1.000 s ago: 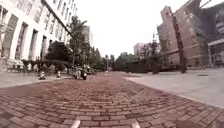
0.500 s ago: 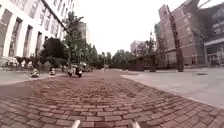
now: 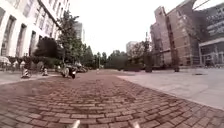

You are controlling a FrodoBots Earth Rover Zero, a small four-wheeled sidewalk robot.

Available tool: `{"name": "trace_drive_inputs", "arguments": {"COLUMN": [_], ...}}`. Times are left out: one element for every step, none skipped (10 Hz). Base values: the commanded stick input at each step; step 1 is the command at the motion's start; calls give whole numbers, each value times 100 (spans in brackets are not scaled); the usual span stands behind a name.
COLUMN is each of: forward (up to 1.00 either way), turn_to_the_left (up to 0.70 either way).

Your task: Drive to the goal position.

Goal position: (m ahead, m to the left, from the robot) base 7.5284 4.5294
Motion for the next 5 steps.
{"name": "trace_drive_inputs", "arguments": {"forward": [70,70,70,70,70], "turn_to_the_left": [0,0,0,0,0]}}
